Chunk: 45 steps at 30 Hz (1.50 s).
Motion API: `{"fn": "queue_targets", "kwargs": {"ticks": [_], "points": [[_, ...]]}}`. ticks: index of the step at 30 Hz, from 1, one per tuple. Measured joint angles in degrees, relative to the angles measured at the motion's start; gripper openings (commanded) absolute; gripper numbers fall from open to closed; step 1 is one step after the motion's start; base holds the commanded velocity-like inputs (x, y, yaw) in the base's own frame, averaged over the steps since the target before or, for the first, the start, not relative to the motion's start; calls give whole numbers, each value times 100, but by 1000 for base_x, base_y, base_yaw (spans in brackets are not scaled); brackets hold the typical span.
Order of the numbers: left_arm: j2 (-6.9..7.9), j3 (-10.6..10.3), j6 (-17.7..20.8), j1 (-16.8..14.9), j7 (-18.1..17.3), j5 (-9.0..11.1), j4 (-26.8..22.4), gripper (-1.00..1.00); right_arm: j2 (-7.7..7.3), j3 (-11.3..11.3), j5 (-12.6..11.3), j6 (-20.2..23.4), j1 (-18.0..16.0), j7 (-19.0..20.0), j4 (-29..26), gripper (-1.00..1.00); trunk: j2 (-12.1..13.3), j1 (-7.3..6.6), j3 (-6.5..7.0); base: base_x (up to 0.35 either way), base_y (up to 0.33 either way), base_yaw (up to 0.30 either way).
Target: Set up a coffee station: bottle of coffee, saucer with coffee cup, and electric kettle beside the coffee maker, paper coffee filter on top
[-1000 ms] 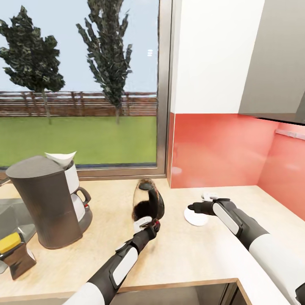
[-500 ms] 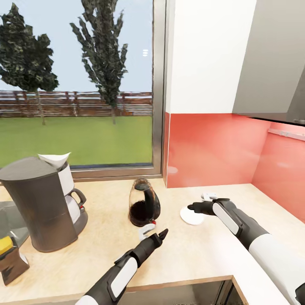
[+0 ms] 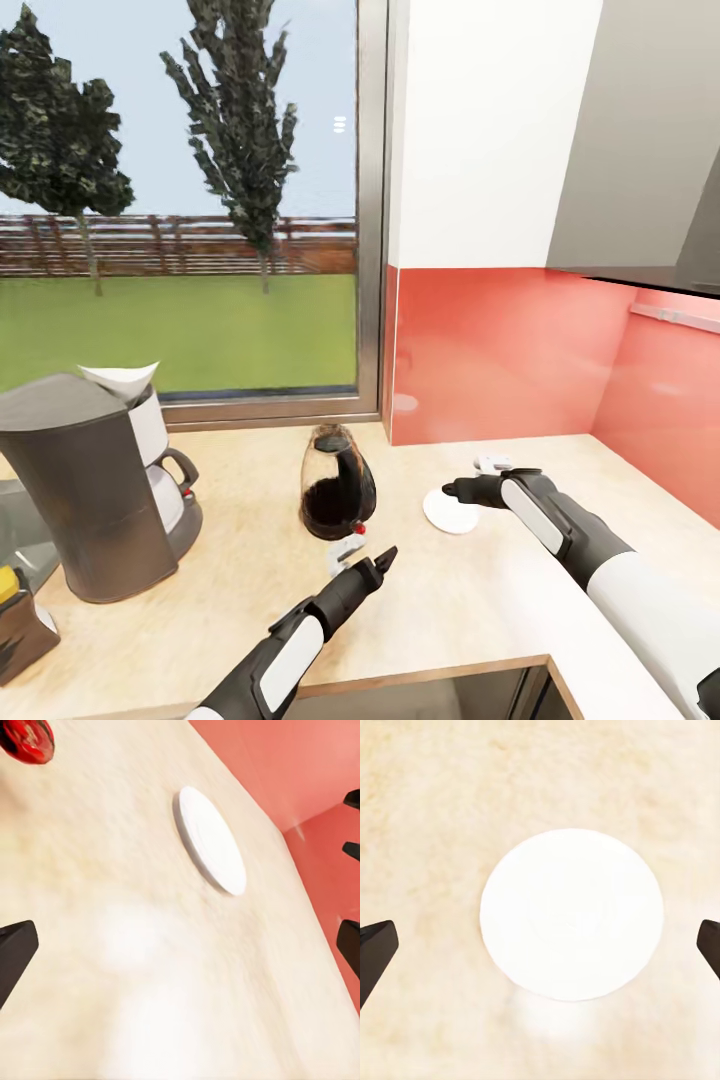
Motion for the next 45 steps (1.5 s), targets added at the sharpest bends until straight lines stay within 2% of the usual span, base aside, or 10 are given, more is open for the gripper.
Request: {"fn": "queue_targets", "kwargs": {"ticks": [10,14,16,19,30,31,33,38,42,45], "points": [[0,0,3,118,-2,4,0,100,0,16,26,-5,0,9,30,100,0,0,0,58,0,0],[0,0,7,221,-14,35,-11,100,5,16,221,-4,1,17,34,100,0,0,0,0,0,0],[0,0,8,262,-107,161,-16,100,23,15,473,-9,1,18,35,100,0,0,0,0,0,0],[0,0,43,283,-308,320,-11,100,38,15,665,-11,2,19,38,100,0,0,0,0,0,0],[0,-79,389,290,-470,414,-165,100,61,22,754,-7,0,29,43,100,0,0,0,63,0,0],[0,-111,399,290,-471,437,-223,100,61,23,756,-7,0,32,45,100,0,0,0,2,0,0],[0,-189,659,290,-473,657,-350,100,62,48,763,-4,0,43,55,100,0,0,0,4,0,0],[0,-209,760,290,-474,739,-369,100,62,58,779,-3,0,45,61,100,0,-1,0,116,0,0],[0,-210,773,290,-475,746,-386,100,72,64,1257,-11,0,61,73,100,0,0,0,11,0,0],[0,-210,776,290,-475,747,-387,100,77,58,1382,-14,0,63,77,100,0,0,0,2,0,0]]}}
